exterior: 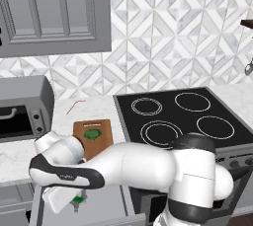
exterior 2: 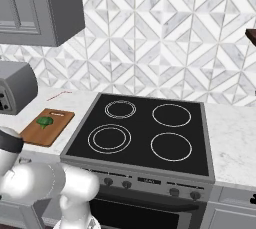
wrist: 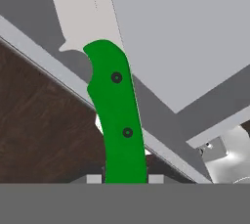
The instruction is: Place the appropriate cutting tool for cutting the broccoli skin on the cutting board.
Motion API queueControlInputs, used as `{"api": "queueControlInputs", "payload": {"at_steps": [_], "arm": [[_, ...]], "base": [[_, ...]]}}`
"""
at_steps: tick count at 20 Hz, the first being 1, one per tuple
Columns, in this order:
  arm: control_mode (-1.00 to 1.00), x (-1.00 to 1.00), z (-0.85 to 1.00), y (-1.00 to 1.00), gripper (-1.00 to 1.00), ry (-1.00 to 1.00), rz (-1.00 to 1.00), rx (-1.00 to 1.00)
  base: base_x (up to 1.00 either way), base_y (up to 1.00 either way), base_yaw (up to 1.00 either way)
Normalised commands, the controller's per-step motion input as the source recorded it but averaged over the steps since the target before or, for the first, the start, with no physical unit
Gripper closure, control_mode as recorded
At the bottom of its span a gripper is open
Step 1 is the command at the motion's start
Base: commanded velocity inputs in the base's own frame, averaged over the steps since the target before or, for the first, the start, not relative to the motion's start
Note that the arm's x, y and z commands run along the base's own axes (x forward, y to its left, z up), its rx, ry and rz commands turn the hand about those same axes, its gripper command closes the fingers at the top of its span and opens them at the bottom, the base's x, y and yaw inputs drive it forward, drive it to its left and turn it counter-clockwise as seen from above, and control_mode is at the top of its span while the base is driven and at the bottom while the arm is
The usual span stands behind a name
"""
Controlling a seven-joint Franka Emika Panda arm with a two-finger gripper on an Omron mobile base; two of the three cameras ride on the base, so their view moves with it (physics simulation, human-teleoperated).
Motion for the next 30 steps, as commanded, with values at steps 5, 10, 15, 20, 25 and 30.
{"api": "queueControlInputs", "payload": {"at_steps": [5,10,15,20,25,30], "arm": [[-1.0,-0.47,0.6,-0.52,1.0,0.0,0.24,0.04],[-1.0,-0.18,0.63,-0.69,1.0,0.0,0.2,0.13],[-1.0,0.03,0.57,-0.58,1.0,0.0,0.23,0.19],[-1.0,0.5,0.29,-0.43,1.0,0.0,0.18,0.22],[-1.0,0.99,0.11,-0.04,1.0,0.0,0.05,0.21],[-1.0,0.9,-0.04,0.13,1.0,0.0,0.0,0.16]], "base": [[0.0,0.0,0.0],[0.0,0.0,0.0],[0.0,0.0,0.0],[0.0,0.0,0.0],[0.0,0.0,0.0],[0.0,0.0,0.0]]}}
